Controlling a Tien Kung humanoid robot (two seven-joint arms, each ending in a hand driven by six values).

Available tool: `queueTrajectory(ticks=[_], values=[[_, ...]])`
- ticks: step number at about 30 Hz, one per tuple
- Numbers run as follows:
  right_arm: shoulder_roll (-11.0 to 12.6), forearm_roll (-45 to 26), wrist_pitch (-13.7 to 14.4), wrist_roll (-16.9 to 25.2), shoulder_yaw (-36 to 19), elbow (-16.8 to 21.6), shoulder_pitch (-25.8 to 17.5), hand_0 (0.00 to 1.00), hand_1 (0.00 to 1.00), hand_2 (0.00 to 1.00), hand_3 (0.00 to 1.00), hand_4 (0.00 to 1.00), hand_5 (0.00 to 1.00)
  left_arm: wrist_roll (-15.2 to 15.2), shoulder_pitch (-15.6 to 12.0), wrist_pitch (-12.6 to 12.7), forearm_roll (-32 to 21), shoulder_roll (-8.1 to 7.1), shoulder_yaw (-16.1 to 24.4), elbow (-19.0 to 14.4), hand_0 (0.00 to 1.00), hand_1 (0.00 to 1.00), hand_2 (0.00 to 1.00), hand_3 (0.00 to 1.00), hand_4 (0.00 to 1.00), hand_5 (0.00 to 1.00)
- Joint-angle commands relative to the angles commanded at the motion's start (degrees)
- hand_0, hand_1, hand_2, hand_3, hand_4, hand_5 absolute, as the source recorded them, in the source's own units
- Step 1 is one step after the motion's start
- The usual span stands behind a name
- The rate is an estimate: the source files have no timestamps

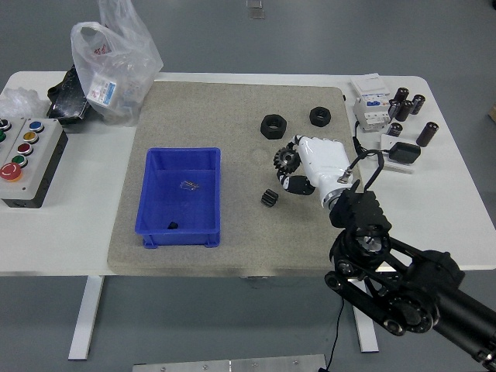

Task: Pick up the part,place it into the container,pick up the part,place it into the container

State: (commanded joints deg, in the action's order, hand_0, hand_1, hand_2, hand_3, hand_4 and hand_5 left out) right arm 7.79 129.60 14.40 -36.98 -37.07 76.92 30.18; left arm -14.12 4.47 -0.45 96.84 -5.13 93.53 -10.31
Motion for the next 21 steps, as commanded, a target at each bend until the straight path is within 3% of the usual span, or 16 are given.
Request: queueTrajectory(ticks=[3, 4, 9, 10, 16, 21], values=[[-1.2, -0.8, 2.7, 0.0, 2.9, -1.5, 1.3, 0.266, 0.409, 0.273, 0.481, 0.321, 0.058, -0.2, 0.0, 0.0, -0.1, -0.02, 0.0, 0.0, 0.621, 0.615, 0.615, 0.620, 0.601, 0.335], [-1.6, -0.9, 3.7, 0.0, 4.1, -2.0, 1.6, 0.421, 0.665, 0.715, 0.648, 0.370, 0.222, -0.2, 0.0, 0.0, -0.1, -0.03, -0.1, 0.0, 0.621, 0.615, 0.614, 0.620, 0.601, 0.334], [-3.4, -1.6, 8.5, 0.5, 9.3, -3.5, 3.3, 0.421, 0.665, 0.715, 0.648, 0.370, 0.222, -0.4, -0.1, 0.1, -0.3, -0.06, -0.1, 0.0, 0.621, 0.615, 0.614, 0.620, 0.601, 0.334], [-3.6, -1.7, 9.3, 0.7, 9.8, -3.6, 3.6, 0.475, 0.725, 0.783, 0.678, 0.401, 0.245, -0.4, -0.1, 0.1, -0.3, -0.08, -0.1, 0.0, 0.621, 0.615, 0.615, 0.621, 0.601, 0.334], [-4.5, -2.9, 15.3, 2.9, 13.6, -3.0, 5.8, 0.479, 0.722, 0.768, 0.668, 0.383, 0.251, -0.3, 0.0, 0.0, -0.4, -0.23, -0.2, 0.0, 0.621, 0.615, 0.615, 0.620, 0.601, 0.335], [-4.7, -4.8, 17.4, 4.4, 17.0, -2.4, 7.8, 0.479, 0.722, 0.768, 0.668, 0.383, 0.251, -0.4, 0.1, 0.0, -0.7, -0.26, -0.5, 0.0, 0.621, 0.615, 0.615, 0.620, 0.601, 0.335]])
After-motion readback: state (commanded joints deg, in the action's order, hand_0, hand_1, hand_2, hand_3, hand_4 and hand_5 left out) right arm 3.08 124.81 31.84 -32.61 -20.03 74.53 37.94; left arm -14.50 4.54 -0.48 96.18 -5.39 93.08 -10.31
